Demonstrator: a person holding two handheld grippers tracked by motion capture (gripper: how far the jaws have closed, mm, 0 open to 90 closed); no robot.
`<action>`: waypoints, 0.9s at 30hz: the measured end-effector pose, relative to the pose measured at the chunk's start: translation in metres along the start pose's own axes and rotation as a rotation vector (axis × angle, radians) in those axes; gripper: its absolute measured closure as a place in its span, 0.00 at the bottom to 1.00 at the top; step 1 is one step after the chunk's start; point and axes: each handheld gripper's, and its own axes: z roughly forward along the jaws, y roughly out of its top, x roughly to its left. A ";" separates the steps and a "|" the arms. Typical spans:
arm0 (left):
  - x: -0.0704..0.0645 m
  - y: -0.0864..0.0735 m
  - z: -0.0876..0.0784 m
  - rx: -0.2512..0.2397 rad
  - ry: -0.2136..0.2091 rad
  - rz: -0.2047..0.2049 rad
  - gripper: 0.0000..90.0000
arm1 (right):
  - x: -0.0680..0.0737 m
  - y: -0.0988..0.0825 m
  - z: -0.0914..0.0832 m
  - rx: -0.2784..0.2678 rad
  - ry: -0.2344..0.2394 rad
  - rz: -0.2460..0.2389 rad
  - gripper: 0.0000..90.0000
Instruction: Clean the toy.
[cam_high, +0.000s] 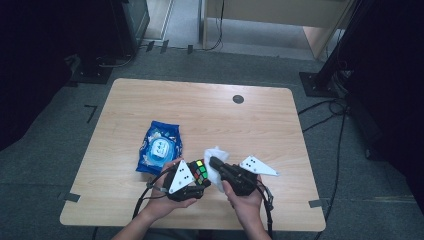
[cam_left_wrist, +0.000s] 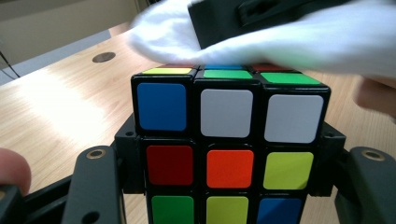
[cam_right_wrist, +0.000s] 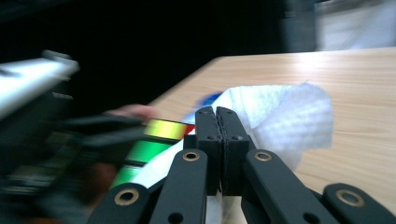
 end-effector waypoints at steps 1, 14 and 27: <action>0.001 0.000 -0.002 -0.015 -0.003 -0.010 0.38 | -0.007 -0.001 0.000 0.019 -0.047 -0.005 1.00; 0.012 -0.006 -0.005 0.017 0.035 -0.037 0.38 | -0.065 -0.017 -0.002 0.118 -0.363 0.001 0.77; 0.014 -0.006 -0.003 0.015 0.043 -0.047 0.38 | -0.010 0.020 -0.009 0.056 -0.148 0.057 0.41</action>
